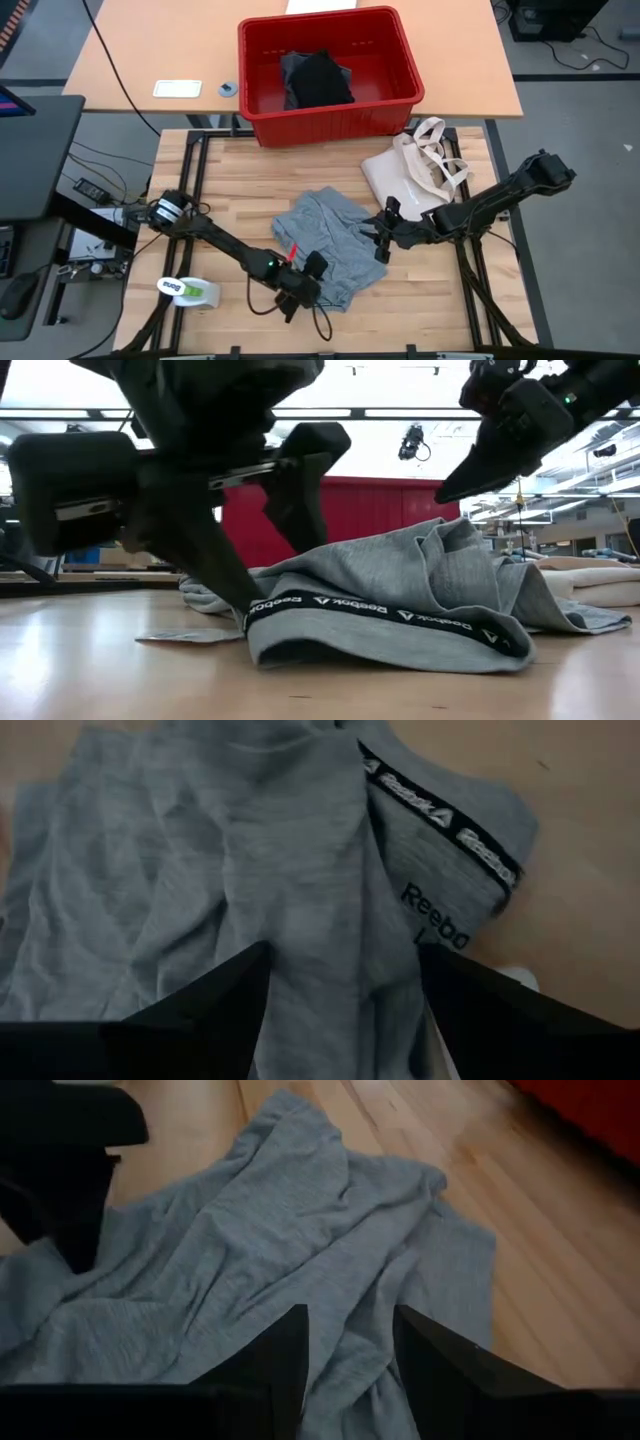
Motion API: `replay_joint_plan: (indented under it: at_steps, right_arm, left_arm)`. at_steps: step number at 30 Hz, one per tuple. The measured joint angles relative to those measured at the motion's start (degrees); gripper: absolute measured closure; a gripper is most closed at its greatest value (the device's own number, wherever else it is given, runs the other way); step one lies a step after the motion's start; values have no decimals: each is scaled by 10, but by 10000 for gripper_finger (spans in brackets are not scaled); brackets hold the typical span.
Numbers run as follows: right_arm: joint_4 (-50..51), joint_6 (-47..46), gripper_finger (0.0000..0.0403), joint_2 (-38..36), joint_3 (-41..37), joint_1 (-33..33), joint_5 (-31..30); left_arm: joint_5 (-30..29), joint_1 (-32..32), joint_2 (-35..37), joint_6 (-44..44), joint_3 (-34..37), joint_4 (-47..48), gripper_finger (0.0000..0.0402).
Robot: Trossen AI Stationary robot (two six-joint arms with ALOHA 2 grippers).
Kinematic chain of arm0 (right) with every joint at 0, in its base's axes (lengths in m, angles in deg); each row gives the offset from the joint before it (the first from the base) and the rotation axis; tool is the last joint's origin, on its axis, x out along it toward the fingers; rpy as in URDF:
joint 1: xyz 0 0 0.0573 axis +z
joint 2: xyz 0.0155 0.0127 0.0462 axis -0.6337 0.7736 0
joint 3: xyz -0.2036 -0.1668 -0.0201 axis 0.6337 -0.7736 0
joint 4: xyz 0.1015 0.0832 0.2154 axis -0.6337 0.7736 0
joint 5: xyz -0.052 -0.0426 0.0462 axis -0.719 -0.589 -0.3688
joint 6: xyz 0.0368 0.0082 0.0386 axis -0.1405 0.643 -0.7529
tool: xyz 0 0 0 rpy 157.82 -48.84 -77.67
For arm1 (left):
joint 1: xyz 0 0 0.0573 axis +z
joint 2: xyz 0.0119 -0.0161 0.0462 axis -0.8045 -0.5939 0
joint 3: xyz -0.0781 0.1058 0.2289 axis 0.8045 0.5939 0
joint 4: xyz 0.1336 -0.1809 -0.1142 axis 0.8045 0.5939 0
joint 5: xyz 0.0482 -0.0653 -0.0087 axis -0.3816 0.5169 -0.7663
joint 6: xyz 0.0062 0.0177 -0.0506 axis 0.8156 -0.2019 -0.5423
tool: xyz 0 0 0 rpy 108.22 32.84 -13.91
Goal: Fold Laundry from Bin
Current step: Fold the gray shirt
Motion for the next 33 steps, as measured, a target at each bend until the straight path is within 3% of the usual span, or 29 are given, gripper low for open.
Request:
replay_joint_plan:
  at_steps: [4, 7, 10, 14, 15, 22, 26, 29, 33]
  right_arm:
    - [-37, -12, 247, 0, -25, 0, 3]
    - [-59, -14, 247, 0, -35, 0, 13]
    - [-65, -14, 247, 0, -35, 8, 19]
    - [-75, -6, 247, 0, -35, 23, 8]
    - [-76, -5, 247, 0, -35, 26, 7]
    - [-89, -1, 250, 0, -35, 49, -14]
    - [-98, 4, 250, 0, -35, 62, -21]
    - [-105, 6, 250, 0, -35, 71, -20]
    - [-122, 18, 250, 0, -35, 78, -6]
  left_arm:
    - [6, 6, -9, -3, 0, 1, 133]
    - [9, 8, -9, -25, 0, 0, 160]
    - [11, 5, -11, -42, 1, 5, 232]
    - [11, -1, -7, -79, 0, 11, 368]
    - [12, -1, -6, -91, 0, 14, 381]
    - [13, 3, 47, -163, 2, 69, 394]
    - [16, 16, 110, -205, 26, 51, 397]
    - [17, 24, 164, -239, 88, -29, 398]
    - [31, 37, 241, -316, 238, -220, 398]
